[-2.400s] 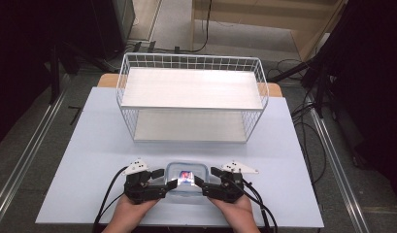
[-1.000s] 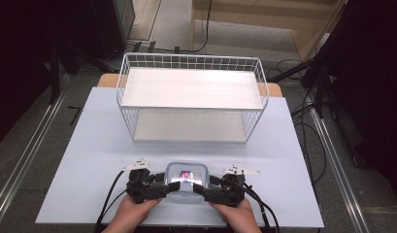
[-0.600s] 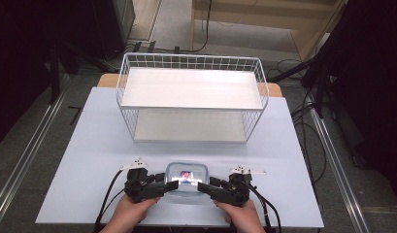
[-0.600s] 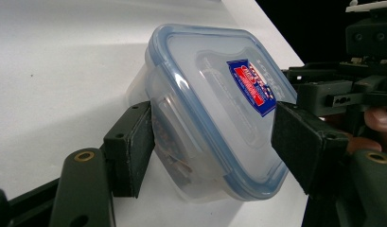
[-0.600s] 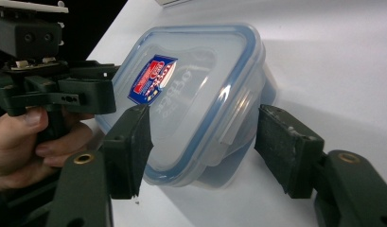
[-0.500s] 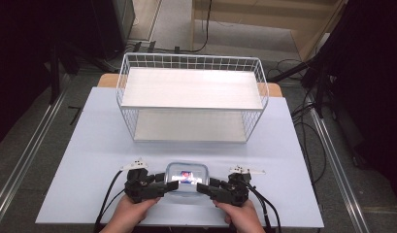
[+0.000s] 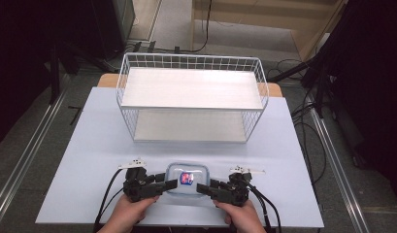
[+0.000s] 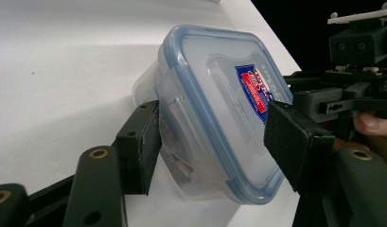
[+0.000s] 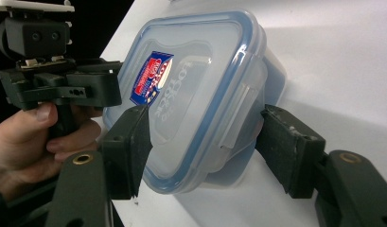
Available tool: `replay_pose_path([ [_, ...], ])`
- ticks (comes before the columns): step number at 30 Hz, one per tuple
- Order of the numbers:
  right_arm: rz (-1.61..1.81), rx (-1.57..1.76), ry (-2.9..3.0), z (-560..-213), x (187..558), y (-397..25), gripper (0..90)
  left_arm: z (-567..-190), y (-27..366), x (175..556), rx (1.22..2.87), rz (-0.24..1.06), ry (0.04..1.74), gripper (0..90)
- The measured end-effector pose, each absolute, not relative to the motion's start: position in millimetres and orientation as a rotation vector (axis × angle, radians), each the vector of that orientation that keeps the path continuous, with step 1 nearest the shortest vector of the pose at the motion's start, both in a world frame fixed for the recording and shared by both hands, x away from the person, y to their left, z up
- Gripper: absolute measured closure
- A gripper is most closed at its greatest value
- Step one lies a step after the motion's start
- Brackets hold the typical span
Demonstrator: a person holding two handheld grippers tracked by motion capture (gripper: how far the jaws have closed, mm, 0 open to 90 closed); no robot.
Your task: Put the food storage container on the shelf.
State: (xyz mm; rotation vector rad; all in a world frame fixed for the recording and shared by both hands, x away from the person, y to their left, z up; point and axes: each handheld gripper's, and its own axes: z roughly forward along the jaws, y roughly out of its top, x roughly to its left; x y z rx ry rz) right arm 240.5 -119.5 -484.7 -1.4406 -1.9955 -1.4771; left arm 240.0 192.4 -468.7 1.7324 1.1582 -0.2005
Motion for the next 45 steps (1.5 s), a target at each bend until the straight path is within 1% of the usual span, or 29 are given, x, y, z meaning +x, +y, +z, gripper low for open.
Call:
replay_pose_path([
  [5,-1.474,-1.430,-2.011,-483,239,-120,38.8,-468,195,240,1.720,-0.210,1.154,42.1],
  [6,-1.483,-1.437,-2.002,-483,239,-121,41.5,-468,196,239,1.722,-0.207,1.145,43.3],
  [7,-1.483,-1.437,-2.002,-483,239,-121,41.5,-468,196,239,1.722,-0.207,1.145,44.5],
  [8,-1.490,-1.453,-1.973,-482,240,-123,44.4,-467,197,237,1.726,-0.206,1.140,45.3],
  [13,-1.502,-1.450,-1.967,-481,240,-124,47.5,-465,197,232,1.729,-0.185,1.133,46.0],
  [14,-1.503,-1.452,-1.962,-480,239,-125,48.4,-465,199,230,1.718,-0.190,1.143,47.7],
  [19,-1.494,-1.458,-1.960,-478,238,-124,49.3,-464,201,228,1.717,-0.200,1.138,51.1],
  [31,-1.472,-1.462,-1.991,-475,237,-123,49.6,-463,199,227,1.723,-0.168,1.121,51.4],
  [41,-1.510,-1.453,-2.052,-470,236,-121,50.9,-457,194,224,1.754,-0.063,1.080,51.9],
  [45,-1.527,-1.451,-2.066,-470,237,-122,50.9,-458,193,225,1.754,-0.048,1.070,51.8],
])
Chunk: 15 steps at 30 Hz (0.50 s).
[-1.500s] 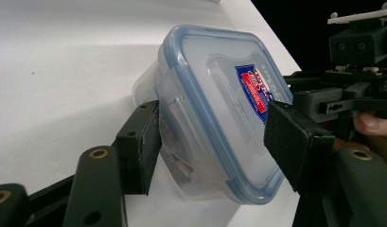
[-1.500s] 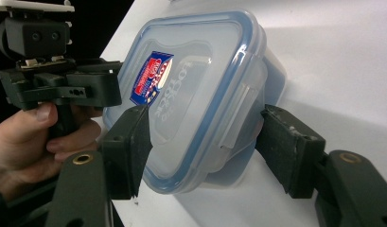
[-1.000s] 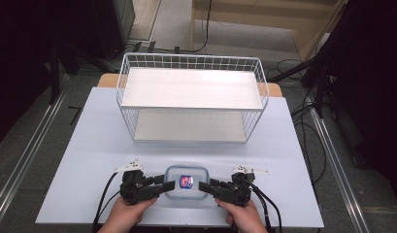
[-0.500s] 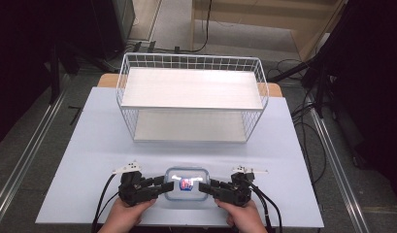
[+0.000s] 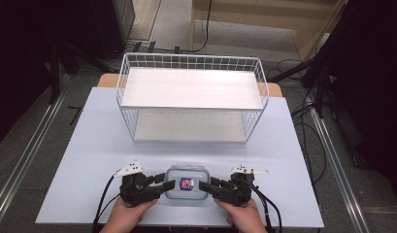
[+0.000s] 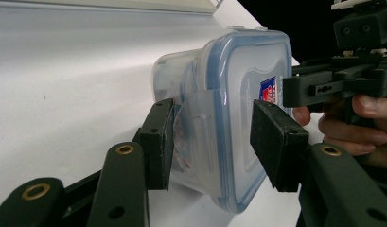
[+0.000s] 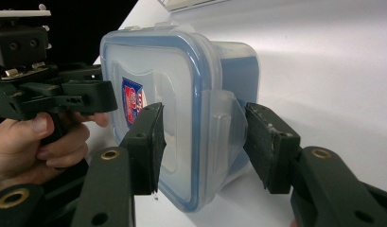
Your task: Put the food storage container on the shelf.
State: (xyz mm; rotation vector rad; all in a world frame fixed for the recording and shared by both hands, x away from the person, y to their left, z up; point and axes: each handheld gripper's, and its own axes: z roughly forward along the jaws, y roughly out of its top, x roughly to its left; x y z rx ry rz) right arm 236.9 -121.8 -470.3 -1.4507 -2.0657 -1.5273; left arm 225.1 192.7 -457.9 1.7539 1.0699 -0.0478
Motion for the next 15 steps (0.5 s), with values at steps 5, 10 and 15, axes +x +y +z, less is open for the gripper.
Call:
replay_pose_path([
  [5,-1.540,-1.438,-2.086,-470,237,-123,50.7,-458,190,224,1.752,-0.026,1.061,51.8],
  [10,-1.594,-1.426,-2.111,-466,236,-125,50.6,-453,187,222,1.745,0.029,1.027,51.7],
  [15,-1.668,-1.388,-2.149,-459,235,-126,50.4,-445,186,220,1.742,0.090,0.980,51.6],
])
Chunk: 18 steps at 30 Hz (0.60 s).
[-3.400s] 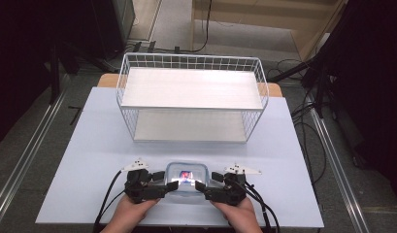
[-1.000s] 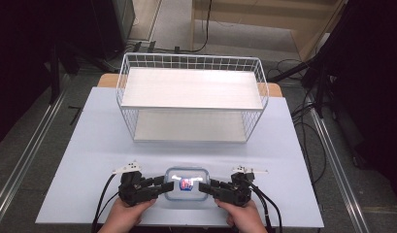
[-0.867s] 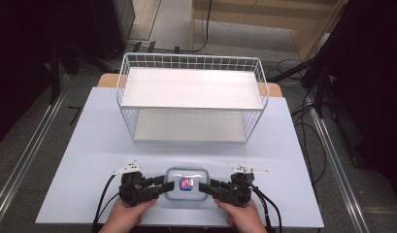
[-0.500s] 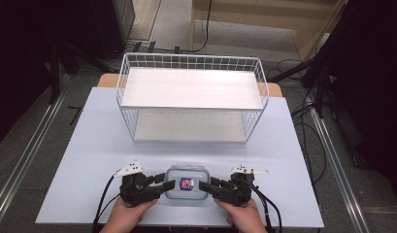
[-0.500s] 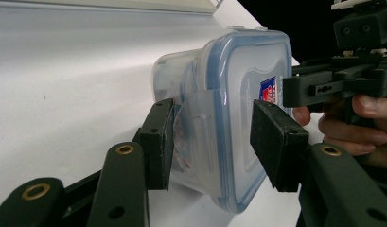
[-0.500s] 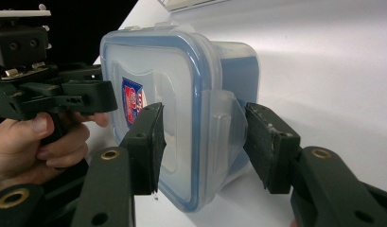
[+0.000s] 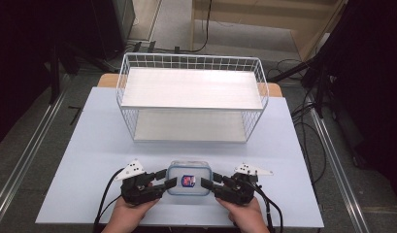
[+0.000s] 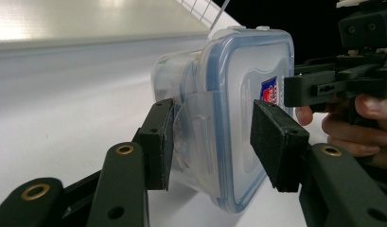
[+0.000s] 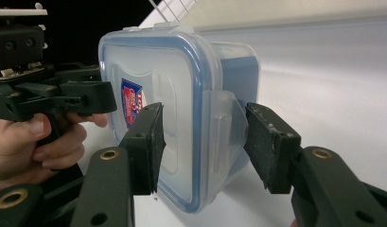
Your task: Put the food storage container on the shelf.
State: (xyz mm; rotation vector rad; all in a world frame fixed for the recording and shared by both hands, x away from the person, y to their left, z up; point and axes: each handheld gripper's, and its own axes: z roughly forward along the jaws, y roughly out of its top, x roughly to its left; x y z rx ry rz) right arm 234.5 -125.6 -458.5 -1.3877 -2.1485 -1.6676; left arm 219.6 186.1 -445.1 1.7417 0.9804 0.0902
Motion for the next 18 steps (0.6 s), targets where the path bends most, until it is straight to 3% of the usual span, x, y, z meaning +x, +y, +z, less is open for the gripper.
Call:
replay_pose_path([
  [18,-1.943,-1.258,-2.301,-413,227,-123,50.3,-403,187,217,1.698,0.265,0.807,51.5],
])
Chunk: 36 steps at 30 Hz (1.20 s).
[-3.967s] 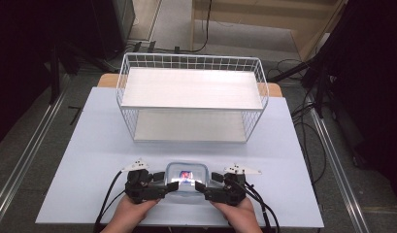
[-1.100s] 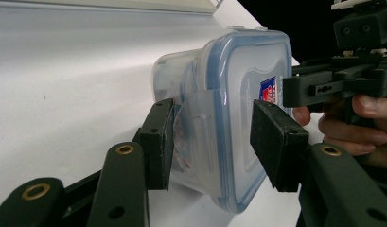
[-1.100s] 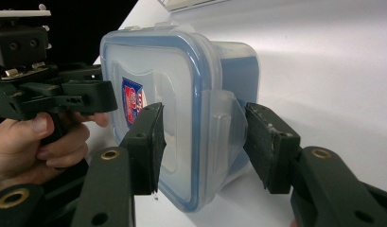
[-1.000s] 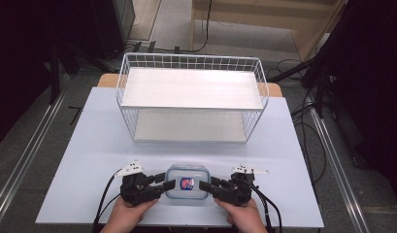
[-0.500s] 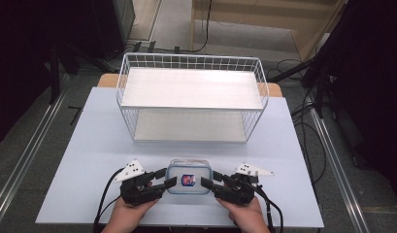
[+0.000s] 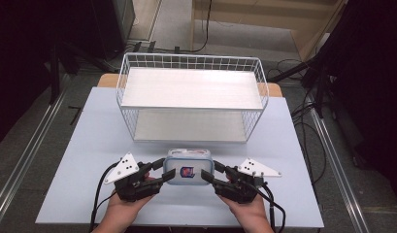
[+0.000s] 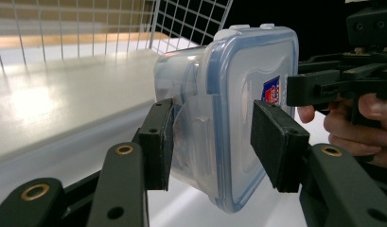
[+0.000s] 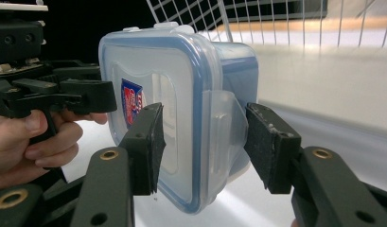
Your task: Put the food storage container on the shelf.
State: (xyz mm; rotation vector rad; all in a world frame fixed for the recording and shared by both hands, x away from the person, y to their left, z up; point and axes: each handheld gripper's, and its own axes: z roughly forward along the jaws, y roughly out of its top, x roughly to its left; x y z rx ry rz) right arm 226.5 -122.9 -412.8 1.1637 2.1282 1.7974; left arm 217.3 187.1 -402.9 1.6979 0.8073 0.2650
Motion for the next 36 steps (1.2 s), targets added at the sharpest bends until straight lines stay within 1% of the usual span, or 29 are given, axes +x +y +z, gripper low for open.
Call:
replay_pose_path([
  [7,1.819,1.086,2.072,-399,226,-126,50.3,-386,183,219,1.683,0.325,0.759,51.4],
  [8,1.823,1.062,2.055,-393,227,-126,50.3,-380,183,220,1.680,0.341,0.747,51.4],
  [17,1.816,0.976,2.006,-365,236,-125,50.3,-358,183,229,1.650,0.388,0.720,51.2],
  [25,1.830,0.937,1.965,-350,240,-122,50.4,-341,185,235,1.647,0.426,0.685,51.2],
  [36,1.842,0.864,1.909,-322,252,-122,50.3,-312,184,248,1.628,0.487,0.627,51.1],
])
